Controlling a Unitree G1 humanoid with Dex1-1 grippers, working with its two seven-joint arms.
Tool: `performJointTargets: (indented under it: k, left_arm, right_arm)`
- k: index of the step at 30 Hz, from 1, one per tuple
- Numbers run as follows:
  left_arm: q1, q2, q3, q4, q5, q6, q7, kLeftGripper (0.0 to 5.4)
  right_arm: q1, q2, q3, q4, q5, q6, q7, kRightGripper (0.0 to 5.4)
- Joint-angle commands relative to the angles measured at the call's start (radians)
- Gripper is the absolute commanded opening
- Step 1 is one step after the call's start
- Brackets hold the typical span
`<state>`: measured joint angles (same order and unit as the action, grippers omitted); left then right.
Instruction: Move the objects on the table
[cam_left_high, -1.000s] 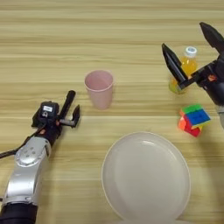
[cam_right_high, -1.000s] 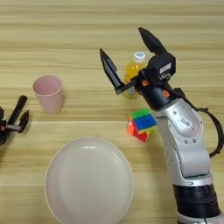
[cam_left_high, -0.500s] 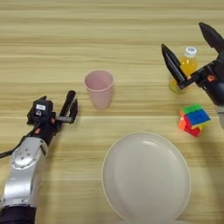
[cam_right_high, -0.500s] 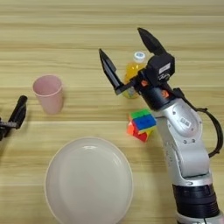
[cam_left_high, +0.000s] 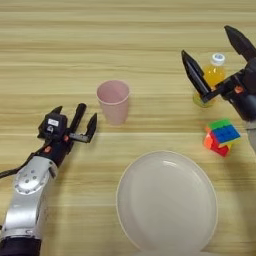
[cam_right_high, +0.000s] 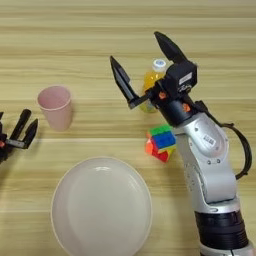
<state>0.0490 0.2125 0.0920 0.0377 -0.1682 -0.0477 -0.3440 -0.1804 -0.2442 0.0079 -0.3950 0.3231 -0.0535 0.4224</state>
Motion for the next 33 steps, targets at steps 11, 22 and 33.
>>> performJointTargets:
  k: [11,22,33]
  left_arm:
    - [-0.022,0.006,-0.037,-0.004,-0.002,0.016,-0.04,5.37]
    - [-0.103,-0.003,-0.034,0.073,0.108,0.061,0.122,5.37]
    - [-0.123,0.004,-0.044,0.072,0.14,0.083,0.15,5.37]
  right_arm:
    - [-0.009,0.009,0.0,-0.017,0.0,0.001,-0.002,5.4]
    - [-0.007,0.016,0.003,-0.033,0.008,0.011,-0.006,5.4]
    - [-0.007,0.019,0.001,-0.04,0.009,0.017,-0.008,5.4]
